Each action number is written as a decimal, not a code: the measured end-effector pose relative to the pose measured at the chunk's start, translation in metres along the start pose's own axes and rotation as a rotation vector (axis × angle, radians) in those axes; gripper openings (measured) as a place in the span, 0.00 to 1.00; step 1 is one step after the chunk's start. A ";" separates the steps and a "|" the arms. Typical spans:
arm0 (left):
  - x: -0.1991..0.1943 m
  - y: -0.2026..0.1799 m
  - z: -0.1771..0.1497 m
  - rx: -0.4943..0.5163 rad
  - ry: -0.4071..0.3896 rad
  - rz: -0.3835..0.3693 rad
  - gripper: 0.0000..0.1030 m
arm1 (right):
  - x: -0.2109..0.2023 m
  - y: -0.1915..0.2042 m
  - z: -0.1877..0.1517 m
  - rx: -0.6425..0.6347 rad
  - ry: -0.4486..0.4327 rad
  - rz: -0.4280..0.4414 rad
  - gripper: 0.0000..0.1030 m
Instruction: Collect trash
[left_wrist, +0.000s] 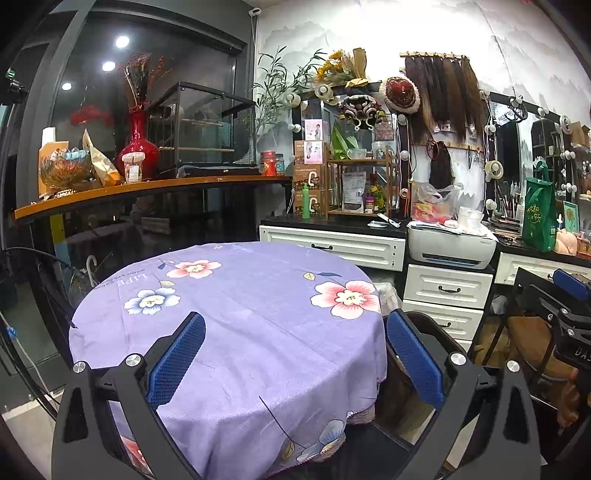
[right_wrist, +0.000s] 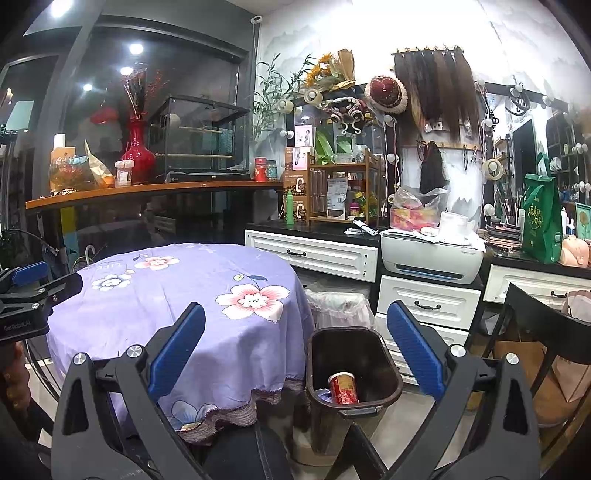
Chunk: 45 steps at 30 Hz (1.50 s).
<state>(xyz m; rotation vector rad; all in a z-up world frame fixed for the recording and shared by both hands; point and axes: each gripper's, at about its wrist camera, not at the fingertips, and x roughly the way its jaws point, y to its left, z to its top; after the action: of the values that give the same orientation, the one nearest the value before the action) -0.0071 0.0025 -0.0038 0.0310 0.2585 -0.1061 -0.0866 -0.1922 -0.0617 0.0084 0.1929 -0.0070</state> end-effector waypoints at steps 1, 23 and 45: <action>0.000 0.000 0.000 0.000 -0.001 0.000 0.95 | 0.000 0.000 0.000 -0.001 0.001 0.000 0.94; 0.005 0.003 -0.004 0.011 0.010 0.008 0.95 | 0.003 0.004 0.000 -0.002 0.005 0.007 0.94; 0.006 0.001 -0.003 0.022 0.016 0.009 0.95 | 0.004 0.005 0.000 -0.002 0.009 0.012 0.94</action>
<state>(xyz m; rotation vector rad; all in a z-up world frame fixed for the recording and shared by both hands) -0.0024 0.0031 -0.0082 0.0552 0.2734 -0.1001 -0.0824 -0.1871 -0.0624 0.0080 0.2021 0.0052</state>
